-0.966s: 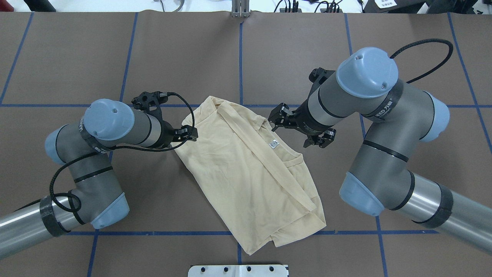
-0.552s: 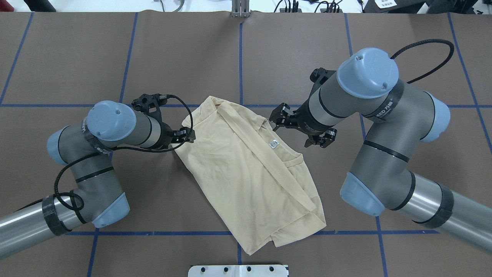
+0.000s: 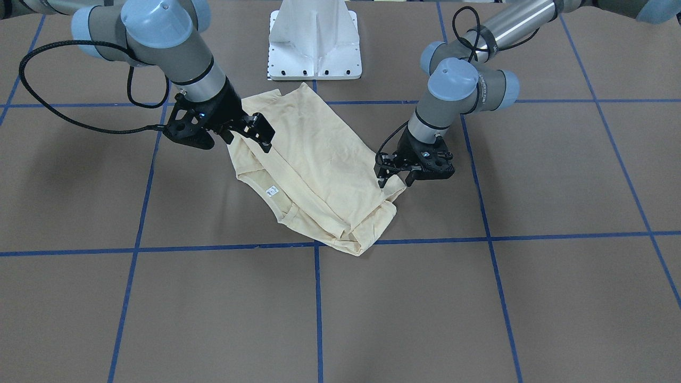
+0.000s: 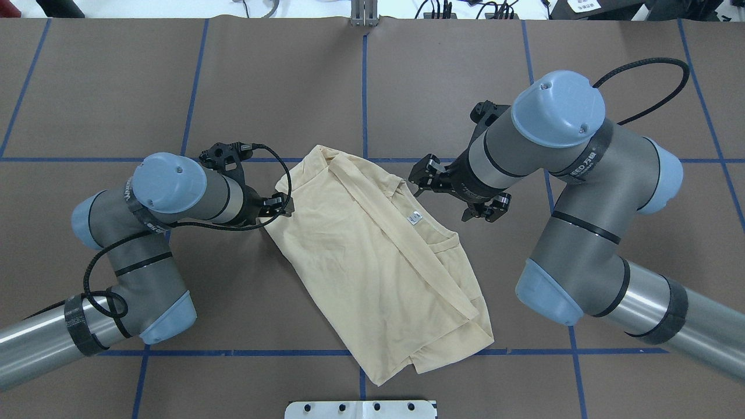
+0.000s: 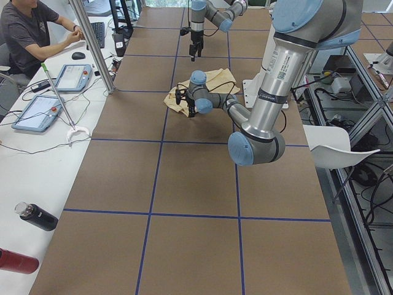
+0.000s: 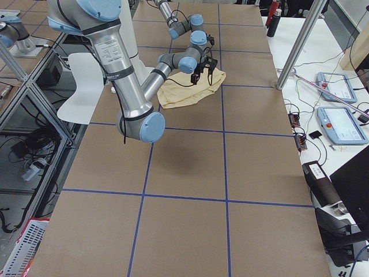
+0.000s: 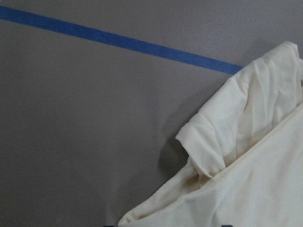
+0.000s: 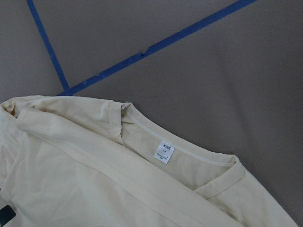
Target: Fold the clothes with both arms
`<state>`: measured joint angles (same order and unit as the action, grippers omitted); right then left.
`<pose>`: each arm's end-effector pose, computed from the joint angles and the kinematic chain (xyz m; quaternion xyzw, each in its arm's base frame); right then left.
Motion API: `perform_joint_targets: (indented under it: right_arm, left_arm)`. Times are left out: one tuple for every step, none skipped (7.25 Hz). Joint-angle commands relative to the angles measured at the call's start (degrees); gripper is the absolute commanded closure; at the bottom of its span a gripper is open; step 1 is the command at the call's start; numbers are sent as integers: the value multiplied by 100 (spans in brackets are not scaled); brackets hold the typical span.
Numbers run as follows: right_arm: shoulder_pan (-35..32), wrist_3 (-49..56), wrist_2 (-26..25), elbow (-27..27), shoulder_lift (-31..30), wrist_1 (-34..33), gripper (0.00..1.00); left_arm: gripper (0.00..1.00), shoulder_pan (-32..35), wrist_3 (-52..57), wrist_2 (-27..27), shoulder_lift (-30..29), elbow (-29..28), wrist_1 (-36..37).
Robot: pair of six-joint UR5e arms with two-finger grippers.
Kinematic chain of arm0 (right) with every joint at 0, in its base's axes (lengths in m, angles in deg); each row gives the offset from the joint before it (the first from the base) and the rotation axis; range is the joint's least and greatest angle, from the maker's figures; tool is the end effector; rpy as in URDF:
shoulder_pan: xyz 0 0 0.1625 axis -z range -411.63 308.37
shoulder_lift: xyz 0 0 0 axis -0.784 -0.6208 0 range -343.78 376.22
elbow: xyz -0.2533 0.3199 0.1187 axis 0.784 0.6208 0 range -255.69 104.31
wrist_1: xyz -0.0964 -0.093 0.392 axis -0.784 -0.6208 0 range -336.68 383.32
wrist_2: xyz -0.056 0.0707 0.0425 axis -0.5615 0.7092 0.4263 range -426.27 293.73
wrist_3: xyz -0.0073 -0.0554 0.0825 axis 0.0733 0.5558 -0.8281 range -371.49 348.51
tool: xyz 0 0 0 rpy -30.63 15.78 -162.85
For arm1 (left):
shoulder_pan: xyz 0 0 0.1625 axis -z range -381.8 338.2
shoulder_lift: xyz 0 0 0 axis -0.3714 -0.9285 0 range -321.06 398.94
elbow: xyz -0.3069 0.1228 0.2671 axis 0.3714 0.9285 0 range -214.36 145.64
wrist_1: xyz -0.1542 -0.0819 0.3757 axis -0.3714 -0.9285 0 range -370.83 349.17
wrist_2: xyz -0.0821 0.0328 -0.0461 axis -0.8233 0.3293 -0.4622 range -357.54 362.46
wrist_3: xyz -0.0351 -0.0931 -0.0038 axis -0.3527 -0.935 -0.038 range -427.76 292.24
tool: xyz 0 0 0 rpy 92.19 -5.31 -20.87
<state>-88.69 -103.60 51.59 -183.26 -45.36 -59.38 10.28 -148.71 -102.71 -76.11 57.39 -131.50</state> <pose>-0.4304 -0.4338 0.2269 -0.0745 -0.4797 0.1891 0.8535 0.5063 -0.4439 0.3383 0.0591 0.4868 -0.1114 0.8643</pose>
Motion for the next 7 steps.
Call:
perform_joint_targets:
  right_arm:
    - [-3, 0, 0, 8, -3, -9, 0]
    - [-3, 0, 0, 8, -3, -9, 0]
    - [-12, 0, 0, 0, -3, -18, 0]
    - [-21, 0, 0, 8, -3, -26, 0]
    - [-38, 0, 0, 8, -3, -35, 0]
    - [-56, 0, 9, 8, -3, -35, 0]
    - [-65, 9, 9, 8, -3, -44, 0]
  left_arm:
    - [30, 9, 9, -4, 0, -26, 0]
    - [33, 0, 0, 5, 0, -26, 0]
    - [35, 9, 0, 5, -9, -78, 0]
    - [42, 0, 0, 5, -9, -79, 0]
    - [57, 0, 0, -4, -9, -70, 0]
    - [79, 9, -9, -4, -9, -52, 0]
    - [97, 9, -18, -4, -9, -17, 9]
